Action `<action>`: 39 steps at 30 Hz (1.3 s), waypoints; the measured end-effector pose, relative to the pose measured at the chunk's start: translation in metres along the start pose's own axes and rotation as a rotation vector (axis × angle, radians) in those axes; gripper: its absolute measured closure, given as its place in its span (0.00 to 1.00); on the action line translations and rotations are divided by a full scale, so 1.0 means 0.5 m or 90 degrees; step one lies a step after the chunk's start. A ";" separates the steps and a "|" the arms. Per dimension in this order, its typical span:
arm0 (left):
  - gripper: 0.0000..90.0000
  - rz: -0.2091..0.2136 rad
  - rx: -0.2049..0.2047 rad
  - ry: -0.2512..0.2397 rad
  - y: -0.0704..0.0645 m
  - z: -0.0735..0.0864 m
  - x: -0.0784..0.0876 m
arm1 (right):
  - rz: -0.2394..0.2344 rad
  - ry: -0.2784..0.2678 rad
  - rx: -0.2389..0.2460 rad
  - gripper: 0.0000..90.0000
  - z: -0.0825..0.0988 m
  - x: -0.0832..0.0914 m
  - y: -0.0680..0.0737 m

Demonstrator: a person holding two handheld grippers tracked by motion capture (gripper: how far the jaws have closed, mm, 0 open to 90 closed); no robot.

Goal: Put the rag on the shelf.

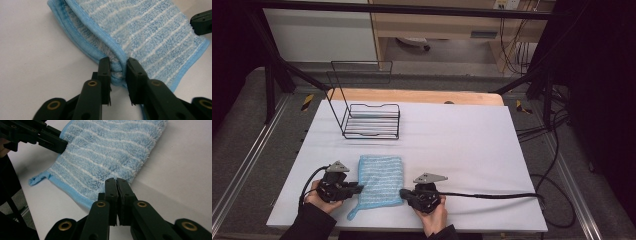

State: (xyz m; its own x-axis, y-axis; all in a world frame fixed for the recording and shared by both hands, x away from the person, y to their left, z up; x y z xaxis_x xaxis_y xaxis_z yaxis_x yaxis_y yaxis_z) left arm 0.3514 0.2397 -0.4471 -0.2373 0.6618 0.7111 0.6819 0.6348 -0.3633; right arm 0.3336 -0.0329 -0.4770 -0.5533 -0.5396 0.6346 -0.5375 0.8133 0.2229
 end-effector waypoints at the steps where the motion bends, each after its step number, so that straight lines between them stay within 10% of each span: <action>1: 0.79 0.000 0.000 -0.007 -0.001 -0.001 0.004 | 0.002 -0.001 0.004 0.95 -0.001 0.000 -0.001; 10: 0.45 -0.031 -0.017 -0.110 0.015 -0.036 0.066 | 0.008 -0.039 0.077 0.62 -0.048 0.019 -0.026; 21: 0.21 -0.057 0.013 -0.116 0.078 -0.114 0.025 | 0.002 -0.077 0.099 0.25 -0.095 0.024 -0.061; 30: 0.36 -0.096 0.048 -0.087 0.124 -0.133 -0.023 | 0.011 -0.057 0.121 0.14 -0.094 0.015 -0.070; 39: 0.57 -0.062 0.094 -0.064 0.136 -0.116 -0.047 | 0.010 -0.048 0.118 0.16 -0.097 0.010 -0.074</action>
State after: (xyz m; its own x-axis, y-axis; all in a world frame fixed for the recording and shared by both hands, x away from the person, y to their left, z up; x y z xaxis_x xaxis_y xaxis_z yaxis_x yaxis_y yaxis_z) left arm 0.4436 0.2445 -0.4535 -0.3697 0.6265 0.6861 0.5453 0.7442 -0.3858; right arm 0.3817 -0.0550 -0.4462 -0.6051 -0.5479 0.5776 -0.6329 0.7712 0.0684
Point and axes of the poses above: each handheld gripper's, and its own axes: x roughly backward along the jaws, z roughly out of its underside, y roughly to its left, the point moved 2 cm from there along -x, roughly forward along the jaws, and after that the axes turned 13 degrees about z, right-handed, at the moved point
